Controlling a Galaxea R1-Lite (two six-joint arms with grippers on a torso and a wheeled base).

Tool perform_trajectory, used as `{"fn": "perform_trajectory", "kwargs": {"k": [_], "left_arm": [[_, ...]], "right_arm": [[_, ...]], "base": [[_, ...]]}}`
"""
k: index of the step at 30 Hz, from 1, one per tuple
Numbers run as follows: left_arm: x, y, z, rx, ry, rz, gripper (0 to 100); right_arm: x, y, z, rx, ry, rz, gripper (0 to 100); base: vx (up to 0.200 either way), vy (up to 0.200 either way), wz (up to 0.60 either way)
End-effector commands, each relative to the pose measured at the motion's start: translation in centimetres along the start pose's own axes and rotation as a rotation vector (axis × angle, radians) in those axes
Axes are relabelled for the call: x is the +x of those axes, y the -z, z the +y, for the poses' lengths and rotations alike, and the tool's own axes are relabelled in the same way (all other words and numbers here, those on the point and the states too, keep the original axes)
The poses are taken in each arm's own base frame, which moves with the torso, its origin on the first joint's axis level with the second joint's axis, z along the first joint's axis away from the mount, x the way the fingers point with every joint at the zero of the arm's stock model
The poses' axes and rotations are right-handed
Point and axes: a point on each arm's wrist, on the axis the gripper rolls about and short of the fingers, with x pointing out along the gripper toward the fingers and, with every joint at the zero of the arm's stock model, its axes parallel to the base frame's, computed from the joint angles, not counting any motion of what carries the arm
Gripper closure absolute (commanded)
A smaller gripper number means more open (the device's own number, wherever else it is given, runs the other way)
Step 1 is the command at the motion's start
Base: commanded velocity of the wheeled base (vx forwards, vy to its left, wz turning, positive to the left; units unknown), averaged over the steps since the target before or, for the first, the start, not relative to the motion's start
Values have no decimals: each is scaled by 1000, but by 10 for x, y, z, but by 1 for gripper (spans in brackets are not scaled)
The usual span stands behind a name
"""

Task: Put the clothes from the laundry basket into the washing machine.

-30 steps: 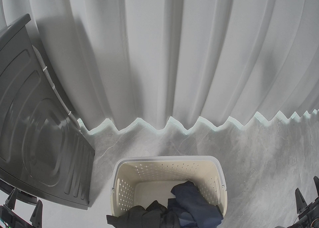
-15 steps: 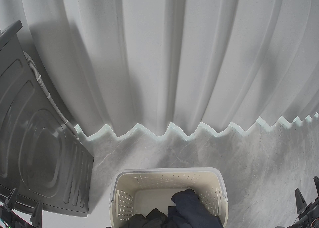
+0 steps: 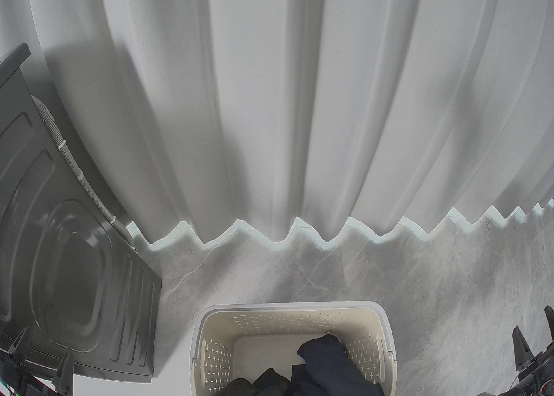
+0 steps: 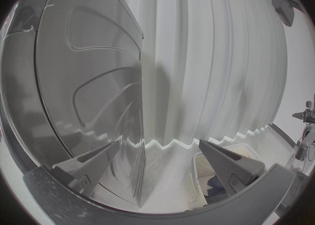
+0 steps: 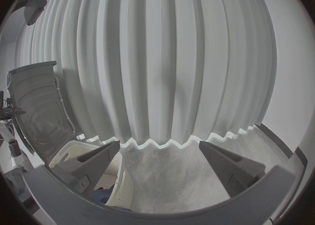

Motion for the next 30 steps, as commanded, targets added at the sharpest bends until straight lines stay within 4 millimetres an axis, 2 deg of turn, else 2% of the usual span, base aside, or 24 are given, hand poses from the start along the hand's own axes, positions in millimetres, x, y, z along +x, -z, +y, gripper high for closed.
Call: {"fn": "perform_trajectory", "kwargs": {"k": [1,21,30], "left_arm": [[0,4,0,0,0,-4,0],[0,4,0,0,0,-4,0],[0,4,0,0,0,-4,0]], "right_arm": [[0,5,0,0,-1,1,0],[0,5,0,0,-1,0,0],[0,5,0,0,1,0,0]], "base": [[0,0,0],[0,0,0],[-200,0,0]]}}
